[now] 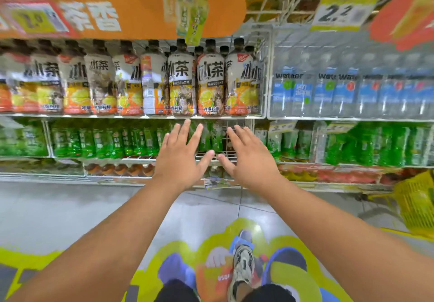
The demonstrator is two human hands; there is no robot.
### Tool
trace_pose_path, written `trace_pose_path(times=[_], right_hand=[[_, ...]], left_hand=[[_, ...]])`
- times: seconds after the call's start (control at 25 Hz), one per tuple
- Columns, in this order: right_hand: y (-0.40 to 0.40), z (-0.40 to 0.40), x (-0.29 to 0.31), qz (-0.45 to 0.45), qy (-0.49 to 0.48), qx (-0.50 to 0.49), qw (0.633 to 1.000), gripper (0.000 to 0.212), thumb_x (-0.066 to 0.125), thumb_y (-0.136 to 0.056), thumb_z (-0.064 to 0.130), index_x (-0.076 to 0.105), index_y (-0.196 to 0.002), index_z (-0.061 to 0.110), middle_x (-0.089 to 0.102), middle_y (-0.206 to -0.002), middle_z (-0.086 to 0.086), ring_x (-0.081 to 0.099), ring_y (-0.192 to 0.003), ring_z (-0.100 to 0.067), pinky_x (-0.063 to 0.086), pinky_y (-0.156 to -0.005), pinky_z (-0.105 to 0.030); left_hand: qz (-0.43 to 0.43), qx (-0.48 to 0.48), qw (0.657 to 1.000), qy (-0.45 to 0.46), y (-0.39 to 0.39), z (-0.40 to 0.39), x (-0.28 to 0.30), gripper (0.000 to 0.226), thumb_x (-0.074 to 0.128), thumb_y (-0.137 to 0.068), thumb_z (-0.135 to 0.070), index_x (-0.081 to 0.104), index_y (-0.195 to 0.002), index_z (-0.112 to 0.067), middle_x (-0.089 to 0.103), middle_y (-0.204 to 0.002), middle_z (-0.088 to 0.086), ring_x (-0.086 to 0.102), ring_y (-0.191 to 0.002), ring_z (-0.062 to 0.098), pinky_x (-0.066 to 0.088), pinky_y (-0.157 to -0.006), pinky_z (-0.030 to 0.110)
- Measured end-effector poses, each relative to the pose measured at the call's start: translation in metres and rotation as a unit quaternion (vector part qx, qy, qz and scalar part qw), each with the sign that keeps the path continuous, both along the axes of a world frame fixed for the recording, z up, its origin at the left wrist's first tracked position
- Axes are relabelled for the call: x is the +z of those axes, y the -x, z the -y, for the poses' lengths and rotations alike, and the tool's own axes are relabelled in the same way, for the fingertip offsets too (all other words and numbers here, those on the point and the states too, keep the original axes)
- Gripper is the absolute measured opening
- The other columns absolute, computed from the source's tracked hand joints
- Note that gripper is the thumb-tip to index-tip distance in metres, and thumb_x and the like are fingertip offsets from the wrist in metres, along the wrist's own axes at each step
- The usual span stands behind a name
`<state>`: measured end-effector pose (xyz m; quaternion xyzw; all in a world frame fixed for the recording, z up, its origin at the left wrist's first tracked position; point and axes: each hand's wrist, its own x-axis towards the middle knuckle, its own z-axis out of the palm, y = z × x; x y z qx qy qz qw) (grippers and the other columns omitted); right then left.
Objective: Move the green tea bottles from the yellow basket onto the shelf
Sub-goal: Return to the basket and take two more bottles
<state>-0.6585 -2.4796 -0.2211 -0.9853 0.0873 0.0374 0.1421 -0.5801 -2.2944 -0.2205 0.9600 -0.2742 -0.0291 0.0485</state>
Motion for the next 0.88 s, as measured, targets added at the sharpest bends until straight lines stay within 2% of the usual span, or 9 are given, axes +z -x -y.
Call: trace_pose_path(times=[0.24, 0.36, 0.56, 0.88], right_hand=[[0.104, -0.032, 0.060, 0.041, 0.036, -0.047, 0.997, 0.081, 0.033, -0.099, 0.066, 0.015, -0.163, 0.019, 0.013, -0.170, -0.004, 0.006, -0.157, -0.023, 0.011, -0.128, -0.040], [0.155, -0.054, 0.088, 0.046, 0.059, -0.066, 0.995, 0.080, 0.030, -0.100, 0.066, 0.011, -0.163, 0.021, 0.009, -0.171, -0.003, 0.005, -0.157, -0.022, 0.013, -0.127, -0.042], [0.235, -0.082, 0.133, 0.069, 0.070, -0.093, 0.991, 0.079, 0.031, -0.101, 0.065, 0.010, -0.163, 0.021, 0.010, -0.171, -0.003, 0.005, -0.157, -0.022, 0.008, -0.126, -0.039], [0.329, -0.051, 0.171, 0.101, 0.065, -0.112, 0.986, 0.079, 0.033, -0.100, 0.065, 0.011, -0.163, 0.022, 0.010, -0.171, -0.001, 0.005, -0.157, -0.022, 0.013, -0.127, -0.042]], left_hand=[[0.006, -0.045, 0.999, 0.018, 0.092, -0.020, 0.055, 0.077, 0.026, -0.098, -0.070, 0.007, -0.163, -0.034, -0.002, -0.172, 0.002, -0.001, -0.158, 0.026, 0.003, -0.127, 0.047], [0.033, -0.071, 0.997, 0.015, 0.134, -0.041, 0.078, 0.078, 0.024, -0.097, -0.072, 0.007, -0.163, -0.034, -0.001, -0.172, 0.003, -0.001, -0.158, 0.027, 0.004, -0.128, 0.048], [0.045, -0.099, 0.994, 0.024, 0.202, -0.060, 0.124, 0.079, 0.025, -0.097, -0.071, 0.008, -0.164, -0.032, 0.000, -0.172, 0.005, 0.001, -0.158, 0.029, 0.007, -0.128, 0.049], [0.094, -0.116, 0.988, 0.029, 0.283, -0.041, 0.165, 0.080, 0.022, -0.097, -0.073, 0.009, -0.164, -0.032, 0.000, -0.172, 0.004, 0.003, -0.158, 0.028, 0.009, -0.128, 0.050]])
